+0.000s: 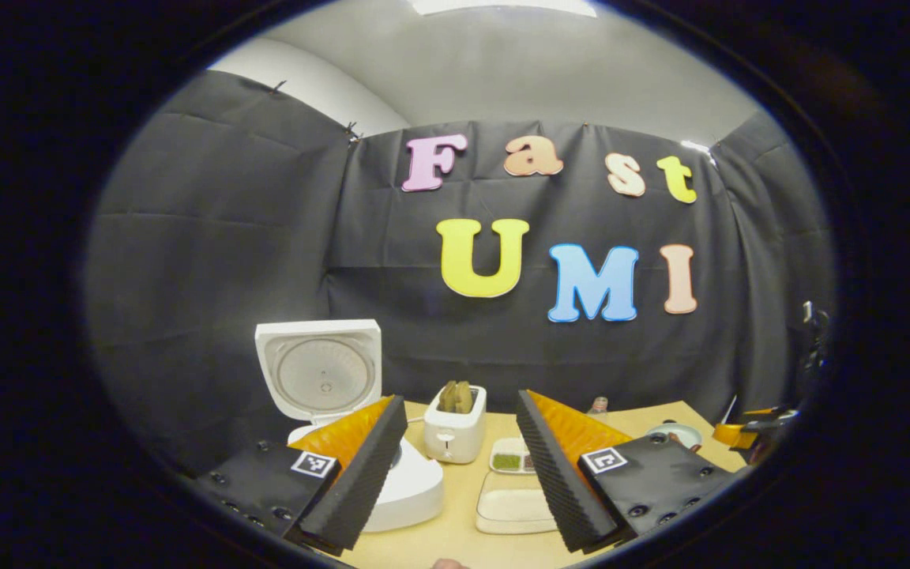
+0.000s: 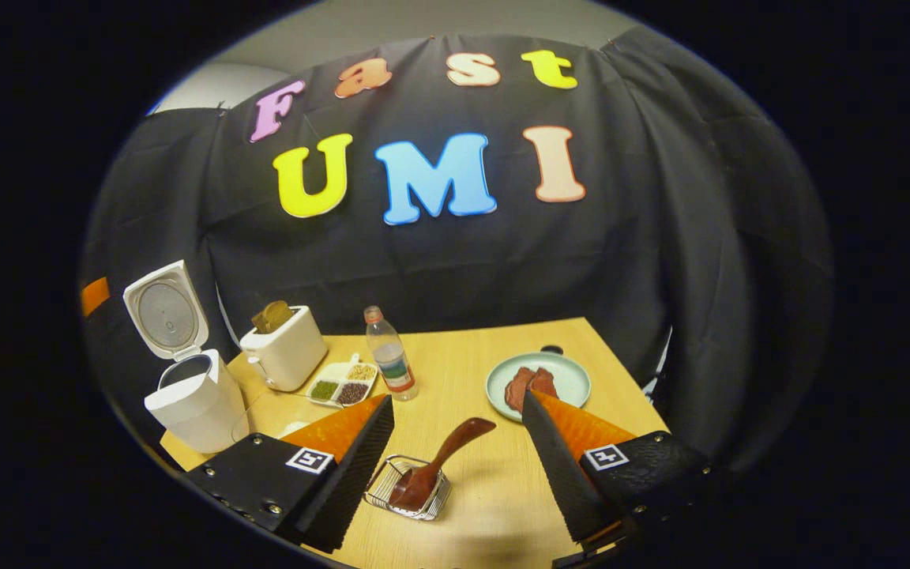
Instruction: Close the left gripper, press the button to open the rice cooker; take a wooden spoon from the chopstick holder with the right hand, scoop a spoonful of rice and pour it into the rice cooker, then put the wooden spoon back into the chopstick holder.
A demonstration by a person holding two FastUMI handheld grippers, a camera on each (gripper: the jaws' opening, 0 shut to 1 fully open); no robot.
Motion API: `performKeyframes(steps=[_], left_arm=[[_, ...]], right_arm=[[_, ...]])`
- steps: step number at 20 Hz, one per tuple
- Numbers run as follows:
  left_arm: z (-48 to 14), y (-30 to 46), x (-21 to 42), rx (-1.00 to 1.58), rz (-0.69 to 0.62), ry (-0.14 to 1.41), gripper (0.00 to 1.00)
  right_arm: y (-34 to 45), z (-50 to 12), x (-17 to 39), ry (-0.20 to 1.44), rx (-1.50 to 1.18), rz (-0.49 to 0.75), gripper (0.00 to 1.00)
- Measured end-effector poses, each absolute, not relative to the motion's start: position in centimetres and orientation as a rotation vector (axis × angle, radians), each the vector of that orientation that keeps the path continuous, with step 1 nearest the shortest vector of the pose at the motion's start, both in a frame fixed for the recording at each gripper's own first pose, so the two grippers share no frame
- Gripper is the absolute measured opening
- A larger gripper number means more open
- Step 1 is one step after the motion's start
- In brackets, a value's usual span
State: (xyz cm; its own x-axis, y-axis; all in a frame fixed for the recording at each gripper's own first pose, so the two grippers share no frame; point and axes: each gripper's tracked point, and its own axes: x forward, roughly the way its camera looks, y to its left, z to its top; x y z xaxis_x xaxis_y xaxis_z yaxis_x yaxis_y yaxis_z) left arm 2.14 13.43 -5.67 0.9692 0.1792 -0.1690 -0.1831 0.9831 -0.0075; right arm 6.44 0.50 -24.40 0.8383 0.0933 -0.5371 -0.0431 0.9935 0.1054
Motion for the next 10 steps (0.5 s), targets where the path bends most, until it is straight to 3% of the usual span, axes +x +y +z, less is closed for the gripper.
performKeyframes(steps=[2, 5, 6, 10], left_arm=[[-6.0, 13.0, 1.5, -0.026, 0.194, 0.181, 0.97], [-6.3, 12.6, 1.1, -0.032, 0.215, 0.207, 0.94], [-6.7, 12.8, 1.0, -0.042, 0.23, 0.221, 0.97], [-7.0, 12.3, 0.7, -0.035, 0.258, 0.238, 0.94]], right_arm=[[0.1, -27.0, 6.8, 0.642, 0.137, 0.049, 1.0], [0.3, -30.0, 7.9, 0.694, 0.203, 0.045, 0.98], [0.4, -30.8, 8.4, 0.71, 0.224, 0.039, 0.93], [0.8, -34.0, 9.7, 0.773, 0.301, 0.032, 0.84]])
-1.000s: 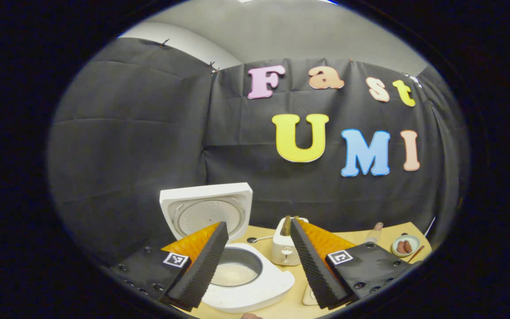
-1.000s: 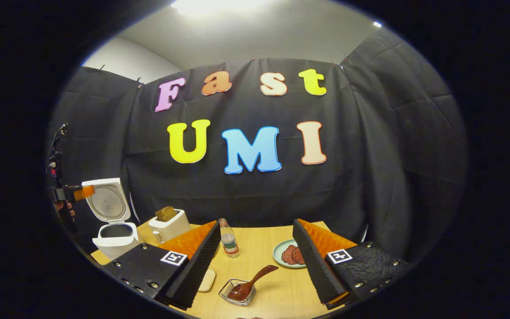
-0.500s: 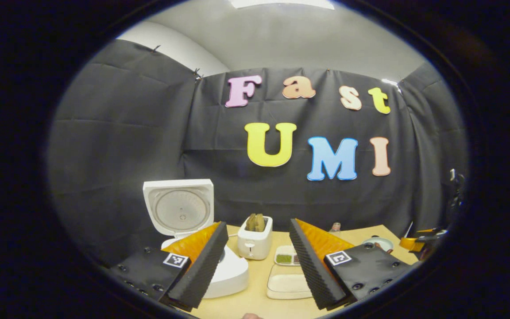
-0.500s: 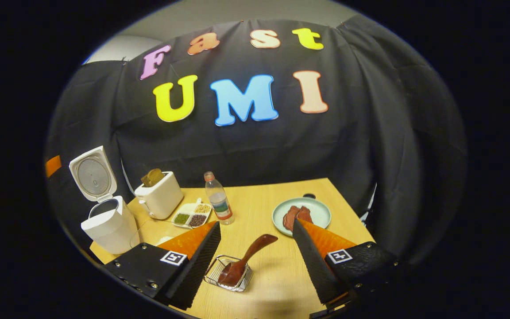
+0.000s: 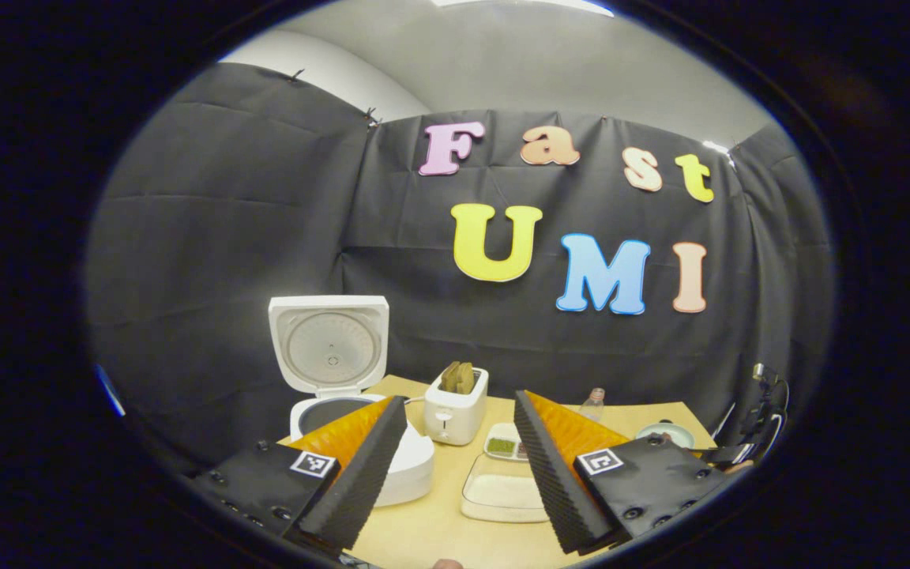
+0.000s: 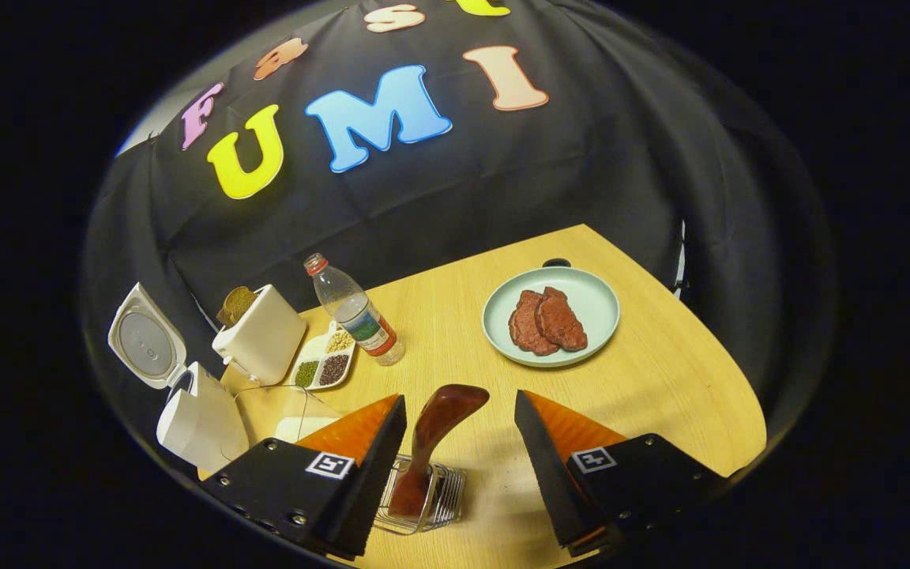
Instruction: Close the left gripper, press the button to open the rice cooker; take a wooden spoon from the chopstick holder with the right hand, scoop a spoonful of rice and pour it into the rice cooker, then put the wooden spoon back into the chopstick holder.
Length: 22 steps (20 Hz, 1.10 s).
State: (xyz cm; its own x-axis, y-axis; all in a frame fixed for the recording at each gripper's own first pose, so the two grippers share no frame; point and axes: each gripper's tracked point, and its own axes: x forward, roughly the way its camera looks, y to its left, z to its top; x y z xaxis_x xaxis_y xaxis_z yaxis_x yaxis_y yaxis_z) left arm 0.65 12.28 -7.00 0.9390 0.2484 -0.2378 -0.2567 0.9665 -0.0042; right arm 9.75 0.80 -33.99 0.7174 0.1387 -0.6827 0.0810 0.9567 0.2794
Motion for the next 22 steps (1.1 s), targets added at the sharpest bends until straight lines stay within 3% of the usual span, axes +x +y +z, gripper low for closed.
performKeyframes(steps=[3, 5, 7, 9, 10, 11, 12, 18, 22], left_arm=[[-7.4, 11.1, 0.9, 0.004, 0.252, 0.258, 0.95], [-7.2, 10.0, 1.1, 0.006, 0.237, 0.248, 0.94], [-7.8, 8.8, 1.3, -0.036, 0.203, 0.255, 0.94], [-8.1, 8.5, 1.7, -0.053, 0.173, 0.244, 0.96], [-8.1, 8.5, 1.9, -0.05, 0.155, 0.241, 0.94], [-8.5, 8.5, 2.0, -0.056, 0.137, 0.246, 0.95], [-8.5, 8.8, 2.2, -0.06, 0.119, 0.245, 0.94], [-9.2, 12.8, 2.7, -0.041, 0.058, 0.213, 0.94], [-9.6, 15.4, 2.5, -0.043, 0.031, 0.207, 0.95]], right_arm=[[1.9, -35.4, 10.0, 0.805, 0.319, 0.069, 0.82], [2.7, -35.1, 10.6, 0.8, 0.323, 0.09, 0.71], [3.6, -34.3, 10.0, 0.809, 0.361, 0.103, 0.31], [4.8, -33.2, 8.9, 0.803, 0.372, 0.106, 0.21], [5.5, -33.1, 8.1, 0.804, 0.351, 0.107, 0.11], [5.9, -32.3, 7.8, 0.803, 0.347, 0.105, 0.11], [6.4, -31.6, 7.4, 0.8, 0.34, 0.103, 0.05], [6.7, -25.5, 7.7, 0.685, 0.342, 0.06, 0.05], [10.0, -21.5, 8.2, 0.623, 0.388, 0.1, 0.05]])
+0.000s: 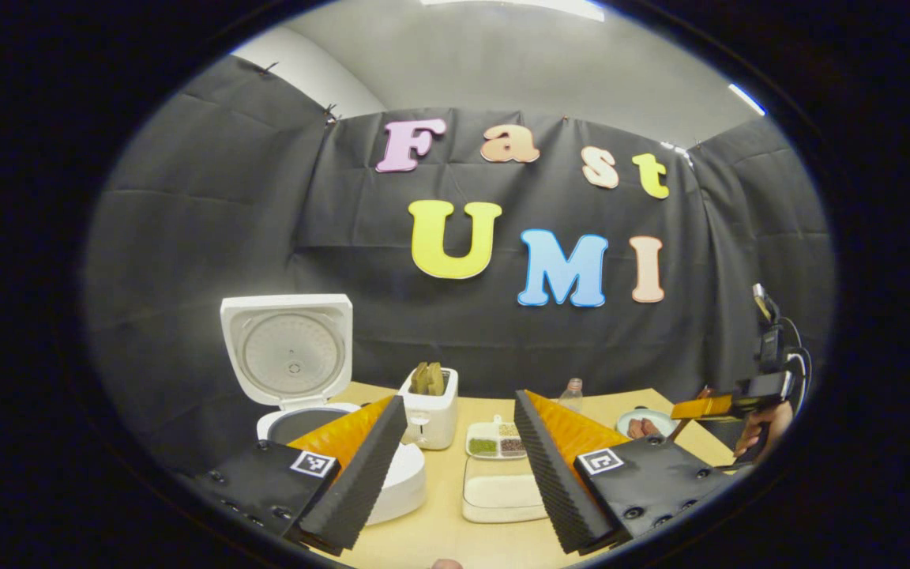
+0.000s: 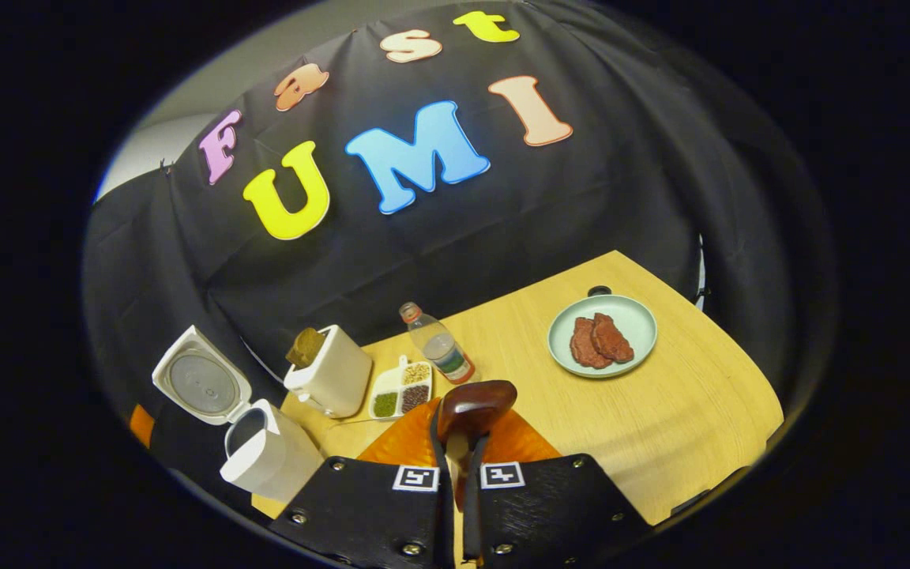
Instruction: Close the left gripper, press the button to open the rice cooker; take a wooden spoon from the chopstick holder with the right hand, scoop a spoonful of rice and pour it into the rice cooker, then put the wooden spoon back into the chopstick holder.
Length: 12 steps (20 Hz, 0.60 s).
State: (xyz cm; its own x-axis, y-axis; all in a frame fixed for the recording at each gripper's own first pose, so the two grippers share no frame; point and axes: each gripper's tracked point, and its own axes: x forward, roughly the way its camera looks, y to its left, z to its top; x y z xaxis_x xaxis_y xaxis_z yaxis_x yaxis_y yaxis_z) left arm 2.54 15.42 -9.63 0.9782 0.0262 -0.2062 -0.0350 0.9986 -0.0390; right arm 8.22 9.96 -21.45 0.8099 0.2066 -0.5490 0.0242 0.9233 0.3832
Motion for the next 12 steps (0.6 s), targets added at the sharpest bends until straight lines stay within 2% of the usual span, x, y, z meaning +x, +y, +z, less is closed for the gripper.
performKeyframes(steps=[4, 12], left_arm=[[-10.3, 17.8, 2.2, -0.05, 0.013, 0.206, 0.94], [-10.6, 21.7, 0.7, -0.02, 0.021, 0.199, 0.94]], right_arm=[[15.0, -20.8, 9.6, 0.59, 0.374, 0.161, 0.05], [23.3, -27.1, 12.1, 0.615, 0.246, 0.224, 0.05]])
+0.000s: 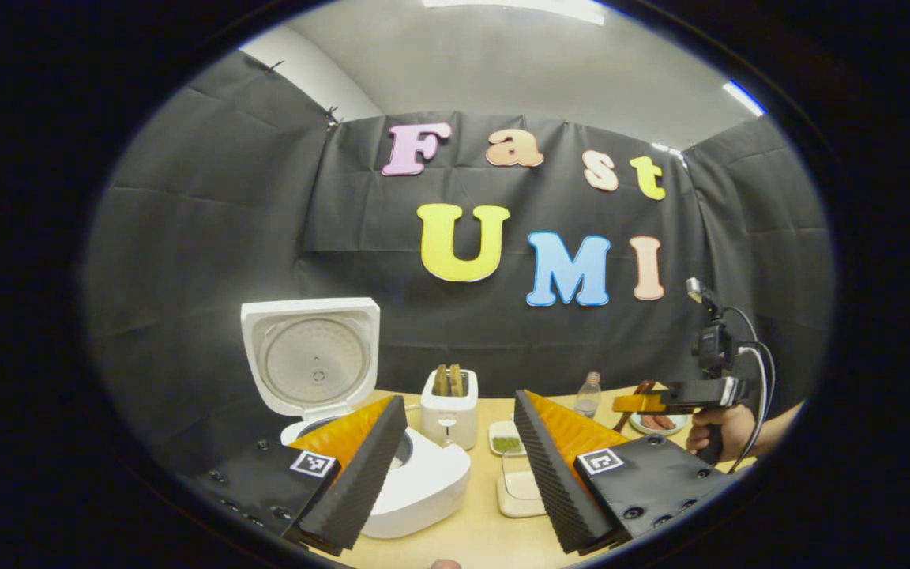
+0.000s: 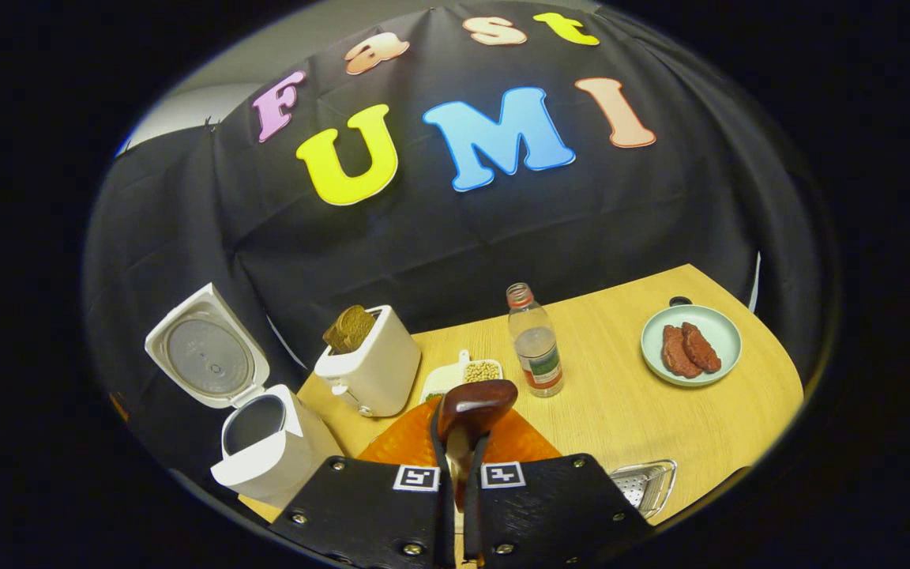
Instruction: Close the left gripper, press the button to open the rice cooker; take a wooden spoon from the chopstick holder with the right hand, scoop a spoonful of rice and pour it into the rice cooker, then put the wooden spoon back into the chopstick holder.
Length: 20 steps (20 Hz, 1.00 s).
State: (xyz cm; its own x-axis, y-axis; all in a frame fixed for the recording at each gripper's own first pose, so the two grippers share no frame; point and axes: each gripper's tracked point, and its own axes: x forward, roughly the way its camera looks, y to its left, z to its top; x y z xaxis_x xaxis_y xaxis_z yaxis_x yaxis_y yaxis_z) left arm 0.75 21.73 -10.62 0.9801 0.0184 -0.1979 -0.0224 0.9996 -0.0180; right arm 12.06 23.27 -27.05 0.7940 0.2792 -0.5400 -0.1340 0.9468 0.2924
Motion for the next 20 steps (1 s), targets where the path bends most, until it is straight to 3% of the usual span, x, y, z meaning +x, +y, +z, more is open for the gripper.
performKeyframes(steps=[9, 20], left_arm=[[-12.1, 24.1, -1.0, -0.025, 0.066, 0.237, 0.94], [-13.3, 26.3, -1.9, -0.026, 0.096, 0.254, 0.96]], right_arm=[[27.4, -34.7, 13.5, 0.685, 0.144, 0.229, 0.05], [34.3, -35.0, 9.2, 0.723, 0.245, 0.386, 0.05]])
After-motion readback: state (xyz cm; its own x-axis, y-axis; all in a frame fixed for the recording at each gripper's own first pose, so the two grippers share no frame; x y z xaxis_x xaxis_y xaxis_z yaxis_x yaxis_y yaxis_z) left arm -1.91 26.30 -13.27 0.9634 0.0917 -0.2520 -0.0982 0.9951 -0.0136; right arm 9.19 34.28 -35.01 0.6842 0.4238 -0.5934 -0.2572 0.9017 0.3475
